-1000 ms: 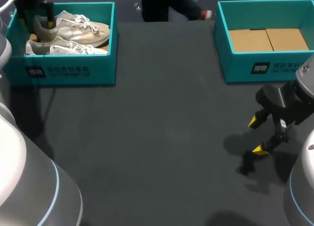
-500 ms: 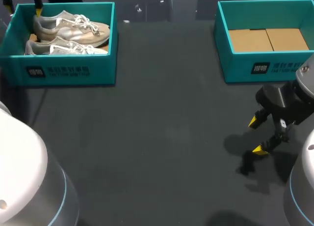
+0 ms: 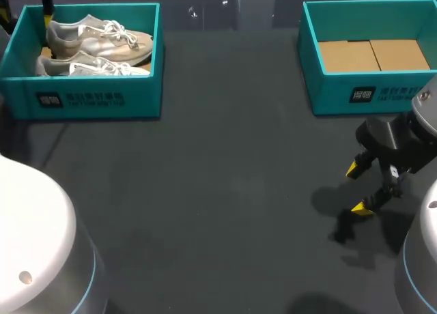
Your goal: Take the shoe out of the shoebox, open the shoe tongue, remove and reinsert the insole, then place the shoe into the shoebox
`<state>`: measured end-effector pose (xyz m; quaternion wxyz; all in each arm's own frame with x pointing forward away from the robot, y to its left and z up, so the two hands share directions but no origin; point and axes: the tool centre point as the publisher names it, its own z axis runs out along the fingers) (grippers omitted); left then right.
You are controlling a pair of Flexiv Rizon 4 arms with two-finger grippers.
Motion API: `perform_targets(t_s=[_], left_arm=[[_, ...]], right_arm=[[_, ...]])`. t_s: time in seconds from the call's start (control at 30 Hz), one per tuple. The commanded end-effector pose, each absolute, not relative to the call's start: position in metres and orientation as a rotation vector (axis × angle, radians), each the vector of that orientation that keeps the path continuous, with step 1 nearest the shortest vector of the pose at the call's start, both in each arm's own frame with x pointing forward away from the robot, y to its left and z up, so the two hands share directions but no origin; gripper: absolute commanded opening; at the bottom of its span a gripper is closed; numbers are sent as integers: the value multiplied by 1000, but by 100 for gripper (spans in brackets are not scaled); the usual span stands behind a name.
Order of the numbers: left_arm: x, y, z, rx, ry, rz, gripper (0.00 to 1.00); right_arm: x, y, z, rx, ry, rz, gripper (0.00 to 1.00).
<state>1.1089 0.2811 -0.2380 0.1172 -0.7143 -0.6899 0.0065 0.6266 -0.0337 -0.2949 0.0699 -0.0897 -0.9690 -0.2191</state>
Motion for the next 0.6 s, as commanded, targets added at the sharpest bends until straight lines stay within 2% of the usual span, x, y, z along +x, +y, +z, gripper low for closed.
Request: perform_targets(t_s=[0.03,0.6], left_arm=[[1083,283,-233,-2128,-2049,-51,100],[1036,272,-253,-2156,-2176,-105,100]], right_arm=[[625,-33,-296,-272,-2920,-657,100],[625,-33,-296,-272,-2920,-657,100]])
